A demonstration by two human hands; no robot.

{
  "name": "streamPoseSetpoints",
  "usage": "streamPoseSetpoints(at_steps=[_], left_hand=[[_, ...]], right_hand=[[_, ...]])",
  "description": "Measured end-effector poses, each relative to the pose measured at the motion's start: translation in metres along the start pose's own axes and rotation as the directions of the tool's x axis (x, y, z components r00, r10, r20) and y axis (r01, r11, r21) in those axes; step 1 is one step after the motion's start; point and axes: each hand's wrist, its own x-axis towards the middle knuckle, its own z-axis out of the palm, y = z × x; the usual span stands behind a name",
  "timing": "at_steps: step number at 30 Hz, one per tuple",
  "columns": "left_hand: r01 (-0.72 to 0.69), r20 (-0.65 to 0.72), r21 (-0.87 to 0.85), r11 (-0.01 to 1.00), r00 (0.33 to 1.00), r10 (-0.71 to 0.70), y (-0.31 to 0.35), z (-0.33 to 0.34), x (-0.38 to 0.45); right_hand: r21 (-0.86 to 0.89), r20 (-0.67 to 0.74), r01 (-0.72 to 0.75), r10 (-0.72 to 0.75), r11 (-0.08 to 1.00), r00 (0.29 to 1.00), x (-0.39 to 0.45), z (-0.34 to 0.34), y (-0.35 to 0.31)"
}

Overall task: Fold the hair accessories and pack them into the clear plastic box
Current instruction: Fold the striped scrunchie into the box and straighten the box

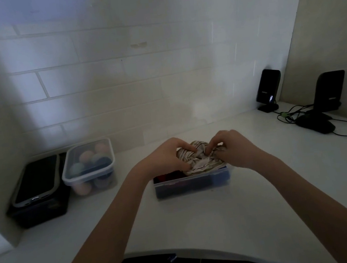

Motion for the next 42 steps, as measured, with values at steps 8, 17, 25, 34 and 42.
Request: streamPoseSetpoints(at_steps=[8, 17, 25, 34, 42], left_hand=[[-0.091, 0.082, 0.286, 0.954, 0.994, 0.07, -0.007, 0.014, 0.011], [-0.286, 0.124, 0.52, 0.805, 0.957, 0.26, -0.004, 0.014, 0.01], [-0.218, 0.221, 0.582, 0.784, 0.97, 0.105, 0.003, 0.014, 0.015], [-0.133, 0.282, 0.622, 0.772, 0.957, -0.063, 0.005, 0.014, 0.025], [-0.126, 0.33, 0.625, 0.77, 0.937, -0.115, 0.003, 0.017, 0.029]], right_hand=[[-0.353, 0.175, 0.059, 0.004, 0.934, 0.985, -0.004, -0.012, -0.004], [-0.464, 0.312, 0.101, 0.055, 0.88, 0.948, 0.005, -0.025, -0.002], [-0.669, 0.368, 0.122, 0.185, 0.733, 0.911, 0.02, -0.033, -0.023], [-0.787, 0.46, 0.097, 0.474, 0.61, 0.75, 0.036, -0.011, -0.026], [-0.736, 0.542, 0.104, 0.49, 0.669, 0.683, 0.043, -0.002, -0.021]])
